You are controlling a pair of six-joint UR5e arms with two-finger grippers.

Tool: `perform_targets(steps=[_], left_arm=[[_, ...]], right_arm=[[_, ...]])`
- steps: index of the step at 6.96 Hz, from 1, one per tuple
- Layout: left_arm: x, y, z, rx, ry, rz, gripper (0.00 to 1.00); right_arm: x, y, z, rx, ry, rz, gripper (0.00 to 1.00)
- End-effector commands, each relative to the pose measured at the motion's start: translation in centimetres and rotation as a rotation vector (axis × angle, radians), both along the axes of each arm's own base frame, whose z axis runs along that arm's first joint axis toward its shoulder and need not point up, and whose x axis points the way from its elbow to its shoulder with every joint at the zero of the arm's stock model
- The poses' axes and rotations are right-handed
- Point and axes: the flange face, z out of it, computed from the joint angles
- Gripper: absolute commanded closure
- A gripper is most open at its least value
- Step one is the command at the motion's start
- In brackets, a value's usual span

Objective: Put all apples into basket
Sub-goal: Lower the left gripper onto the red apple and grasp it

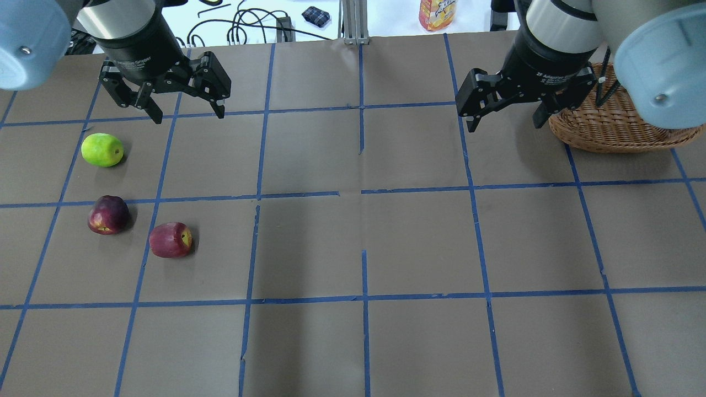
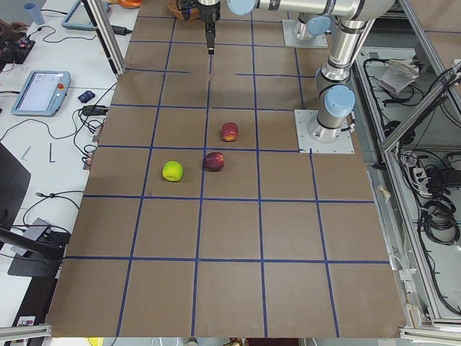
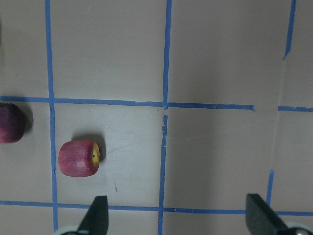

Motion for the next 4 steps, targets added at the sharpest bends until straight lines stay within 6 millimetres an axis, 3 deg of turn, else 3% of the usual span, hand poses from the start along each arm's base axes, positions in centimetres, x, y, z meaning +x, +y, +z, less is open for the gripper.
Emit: perform_targets(steps=[1,2,3,4], left_arm=[[0.2,0.5,-0.5,0.012,-0.007,-0.035,0.00],[1.5,0.5,-1.9,0.055,-0.001,-0.085,0.00],[6.6,0.6,-7.0,0.138,0.028,-0.167,0.00],[12.9,0.8,-13.8,0.156,0.039,-0.090,0.00]], right_arm=[[-0.2,-0.1,-0.5,0.009,0.019,0.008,0.00],[-0.3,0.0,-0.5,0.013,0.019,0.007,0.00],[-0.2,0.1,-0.4,0.012,0.022,0.011,0.00],[-0.4,0.2,0.0,-0.001,0.049,0.009,0.00]])
